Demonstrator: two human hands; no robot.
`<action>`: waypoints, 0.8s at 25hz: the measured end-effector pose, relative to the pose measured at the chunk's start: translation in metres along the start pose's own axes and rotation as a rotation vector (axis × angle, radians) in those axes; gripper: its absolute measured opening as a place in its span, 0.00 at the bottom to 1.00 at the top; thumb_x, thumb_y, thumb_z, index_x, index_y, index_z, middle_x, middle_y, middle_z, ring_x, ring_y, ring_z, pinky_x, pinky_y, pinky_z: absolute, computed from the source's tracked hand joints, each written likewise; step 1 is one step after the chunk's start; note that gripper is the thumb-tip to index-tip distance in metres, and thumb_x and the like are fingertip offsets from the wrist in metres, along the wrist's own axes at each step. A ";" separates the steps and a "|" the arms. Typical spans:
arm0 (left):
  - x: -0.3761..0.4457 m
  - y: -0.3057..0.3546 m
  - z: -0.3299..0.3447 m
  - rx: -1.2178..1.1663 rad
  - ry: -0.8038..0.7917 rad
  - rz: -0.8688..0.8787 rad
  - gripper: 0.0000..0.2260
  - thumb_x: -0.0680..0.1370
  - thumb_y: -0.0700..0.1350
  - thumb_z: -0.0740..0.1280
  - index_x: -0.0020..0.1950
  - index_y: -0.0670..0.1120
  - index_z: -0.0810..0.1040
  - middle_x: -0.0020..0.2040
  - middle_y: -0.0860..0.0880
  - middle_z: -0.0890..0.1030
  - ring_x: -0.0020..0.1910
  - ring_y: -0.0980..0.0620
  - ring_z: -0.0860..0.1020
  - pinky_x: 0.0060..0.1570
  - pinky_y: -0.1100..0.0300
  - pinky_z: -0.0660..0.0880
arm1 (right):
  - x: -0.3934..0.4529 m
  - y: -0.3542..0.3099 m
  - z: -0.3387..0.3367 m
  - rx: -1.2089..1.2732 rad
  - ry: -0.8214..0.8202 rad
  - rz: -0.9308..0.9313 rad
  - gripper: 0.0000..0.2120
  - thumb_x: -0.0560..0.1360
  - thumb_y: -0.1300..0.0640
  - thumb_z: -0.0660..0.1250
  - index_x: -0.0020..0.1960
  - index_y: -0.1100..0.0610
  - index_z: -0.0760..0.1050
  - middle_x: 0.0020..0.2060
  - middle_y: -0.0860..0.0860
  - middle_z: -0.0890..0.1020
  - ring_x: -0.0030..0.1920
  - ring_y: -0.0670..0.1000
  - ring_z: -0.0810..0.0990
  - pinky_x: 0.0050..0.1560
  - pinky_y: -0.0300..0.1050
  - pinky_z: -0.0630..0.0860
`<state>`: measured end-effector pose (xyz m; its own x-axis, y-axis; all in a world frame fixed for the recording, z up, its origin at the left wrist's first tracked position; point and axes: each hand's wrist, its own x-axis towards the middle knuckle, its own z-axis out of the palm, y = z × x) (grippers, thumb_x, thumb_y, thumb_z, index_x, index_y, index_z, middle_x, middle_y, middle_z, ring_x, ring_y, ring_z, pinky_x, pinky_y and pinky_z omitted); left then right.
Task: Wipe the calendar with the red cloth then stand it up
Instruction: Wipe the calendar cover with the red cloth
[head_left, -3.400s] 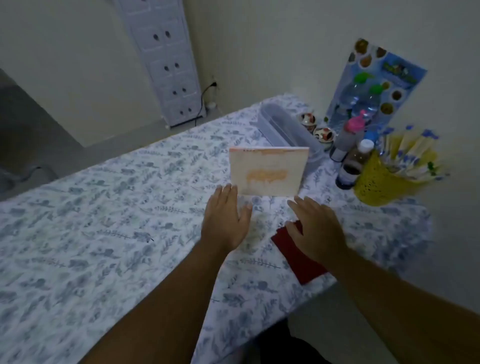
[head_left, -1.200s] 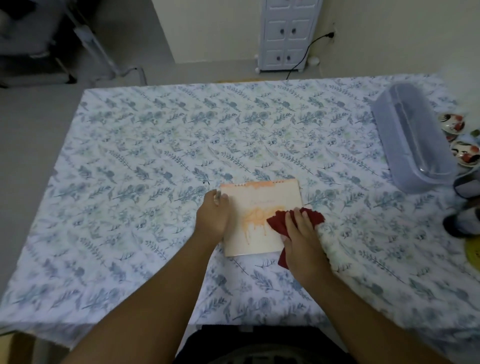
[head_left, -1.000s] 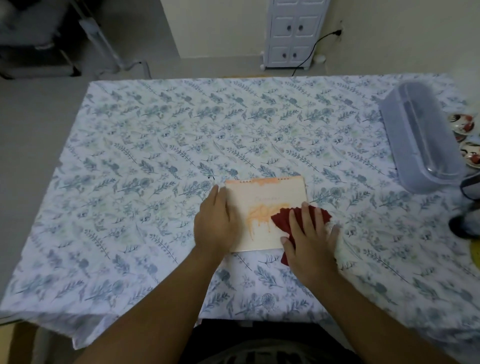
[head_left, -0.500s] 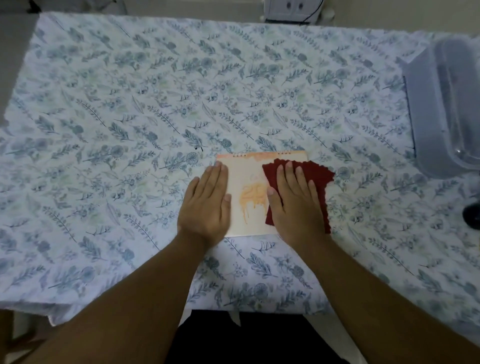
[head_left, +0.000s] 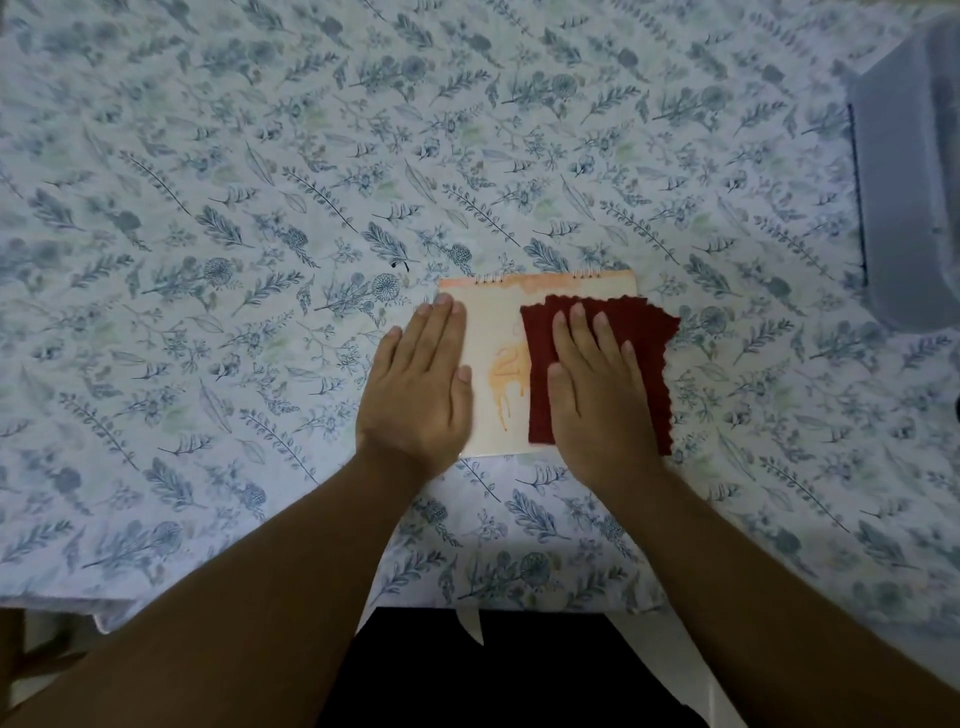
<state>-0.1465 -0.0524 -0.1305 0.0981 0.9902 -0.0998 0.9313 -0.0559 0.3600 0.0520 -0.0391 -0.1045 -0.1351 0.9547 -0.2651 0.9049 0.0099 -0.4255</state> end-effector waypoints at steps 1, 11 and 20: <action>0.000 -0.001 0.000 -0.002 0.000 0.002 0.28 0.84 0.51 0.49 0.84 0.46 0.48 0.84 0.48 0.50 0.82 0.52 0.45 0.80 0.47 0.47 | -0.014 0.003 0.001 -0.002 0.000 -0.011 0.28 0.82 0.49 0.45 0.82 0.52 0.52 0.81 0.46 0.51 0.81 0.46 0.43 0.80 0.52 0.41; 0.000 -0.002 0.001 0.018 -0.005 -0.001 0.28 0.84 0.51 0.49 0.84 0.47 0.48 0.84 0.50 0.48 0.82 0.54 0.44 0.80 0.49 0.44 | 0.027 -0.005 0.007 -0.216 0.013 -0.011 0.29 0.85 0.45 0.45 0.83 0.51 0.43 0.83 0.50 0.46 0.81 0.51 0.42 0.80 0.54 0.41; 0.001 -0.002 0.002 0.018 -0.008 0.007 0.28 0.84 0.51 0.49 0.84 0.47 0.47 0.84 0.50 0.48 0.82 0.54 0.43 0.80 0.49 0.44 | 0.016 -0.009 0.012 -0.298 -0.042 -0.078 0.30 0.84 0.43 0.43 0.83 0.52 0.42 0.83 0.52 0.46 0.81 0.53 0.42 0.79 0.55 0.42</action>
<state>-0.1473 -0.0518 -0.1328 0.1070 0.9887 -0.1053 0.9368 -0.0648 0.3438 0.0367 -0.0275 -0.1149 -0.2193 0.9347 -0.2796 0.9689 0.1750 -0.1747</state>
